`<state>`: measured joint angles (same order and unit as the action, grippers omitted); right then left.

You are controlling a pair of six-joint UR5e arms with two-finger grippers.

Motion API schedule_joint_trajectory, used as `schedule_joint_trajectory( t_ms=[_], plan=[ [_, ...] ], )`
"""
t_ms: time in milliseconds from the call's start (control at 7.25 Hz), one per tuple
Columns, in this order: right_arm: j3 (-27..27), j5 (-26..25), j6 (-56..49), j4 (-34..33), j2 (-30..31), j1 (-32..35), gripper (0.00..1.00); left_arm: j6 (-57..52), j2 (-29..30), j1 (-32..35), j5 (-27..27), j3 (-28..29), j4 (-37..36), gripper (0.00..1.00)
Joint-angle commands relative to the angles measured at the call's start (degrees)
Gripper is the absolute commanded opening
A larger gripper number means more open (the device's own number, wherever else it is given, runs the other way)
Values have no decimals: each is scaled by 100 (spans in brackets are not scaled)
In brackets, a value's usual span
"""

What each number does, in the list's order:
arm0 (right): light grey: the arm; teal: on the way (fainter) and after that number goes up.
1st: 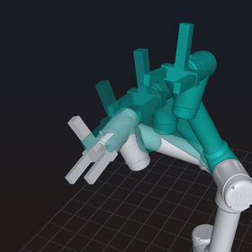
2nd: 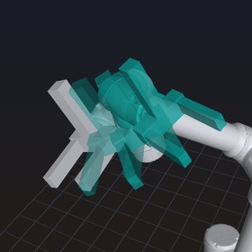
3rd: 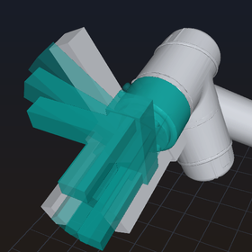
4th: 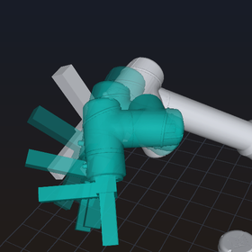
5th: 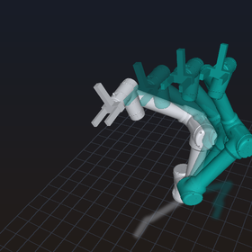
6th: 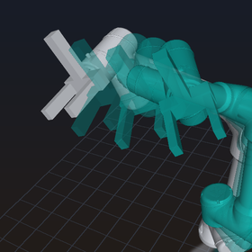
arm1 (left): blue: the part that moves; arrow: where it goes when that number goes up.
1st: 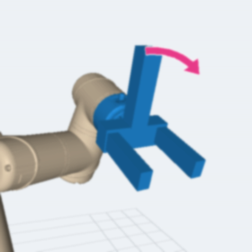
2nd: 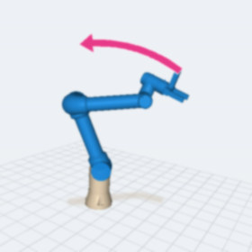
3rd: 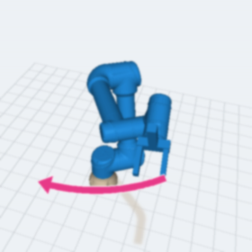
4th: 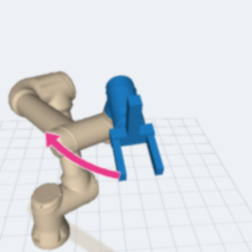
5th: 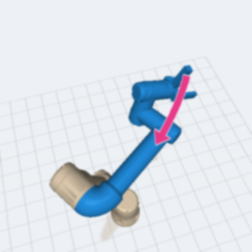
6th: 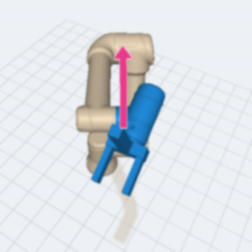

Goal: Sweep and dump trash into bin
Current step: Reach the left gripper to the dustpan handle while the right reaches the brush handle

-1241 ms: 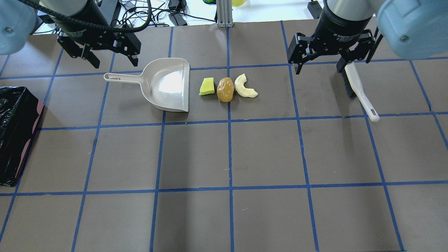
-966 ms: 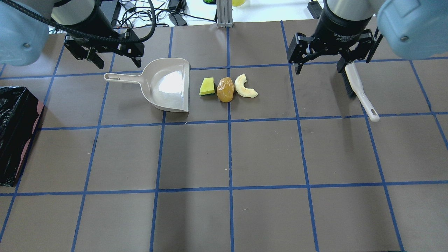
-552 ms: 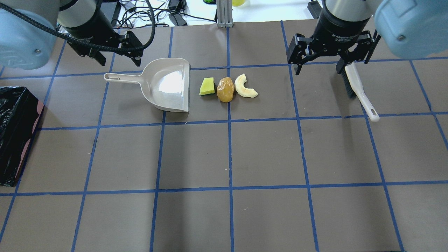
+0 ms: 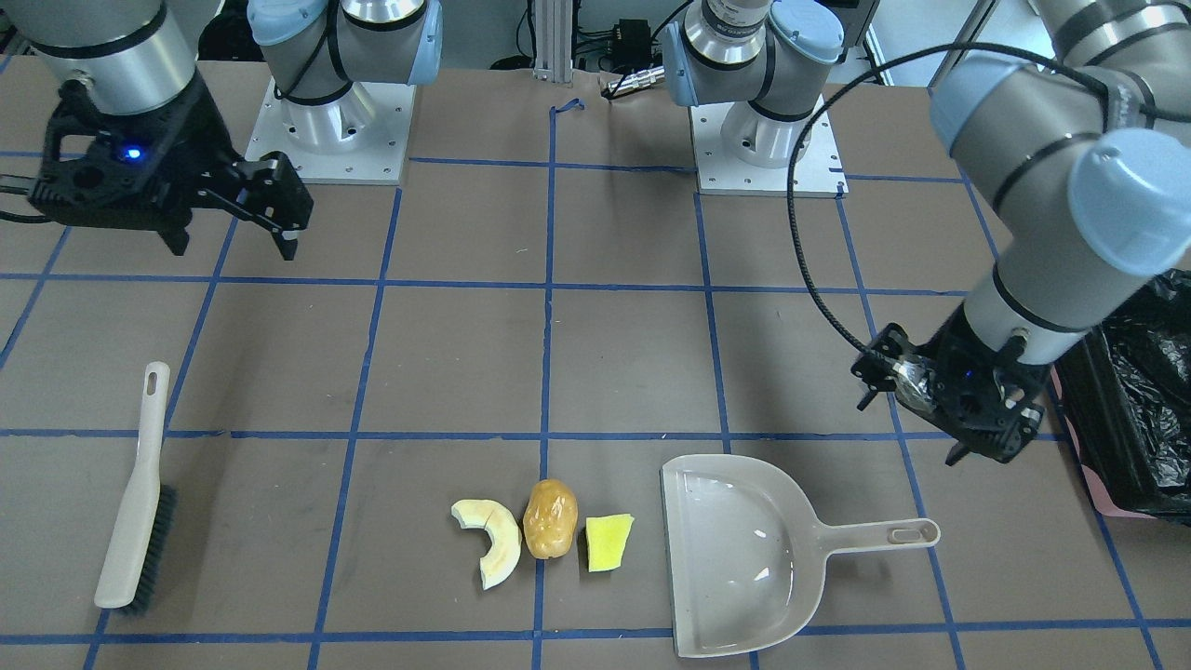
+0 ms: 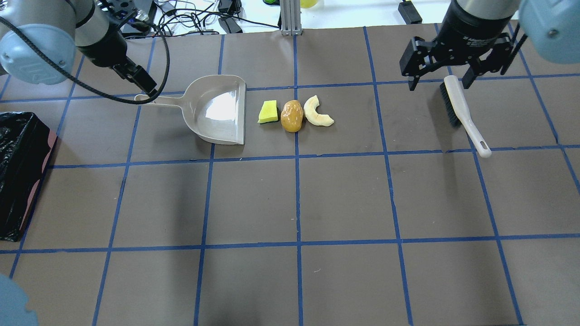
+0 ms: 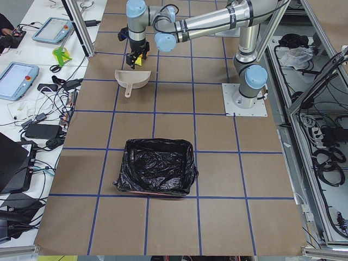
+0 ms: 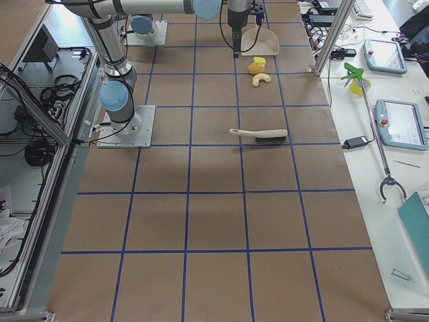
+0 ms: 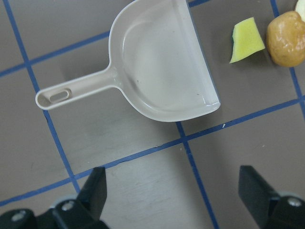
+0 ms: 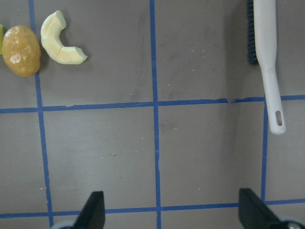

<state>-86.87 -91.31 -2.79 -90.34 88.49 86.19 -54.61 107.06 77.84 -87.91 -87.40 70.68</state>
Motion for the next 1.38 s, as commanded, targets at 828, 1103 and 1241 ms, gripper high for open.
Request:
schedule_joint_trajectory(
  t_ms=[828, 1103, 1241],
  plan=[
    [-1869, -18, -2604, -2241, -672, -1921, 100, -4554, 1475, 461, -771, 539, -1039, 90],
    [-1869, -71, -2675, -2847, -1243, -1921, 100, -4575, 1642, 452, -789, 619, -1101, 90],
    [-1869, -79, -2649, -3084, -1464, -1921, 100, -4515, 1713, 426, -789, 628, -1101, 90]
  ],
)
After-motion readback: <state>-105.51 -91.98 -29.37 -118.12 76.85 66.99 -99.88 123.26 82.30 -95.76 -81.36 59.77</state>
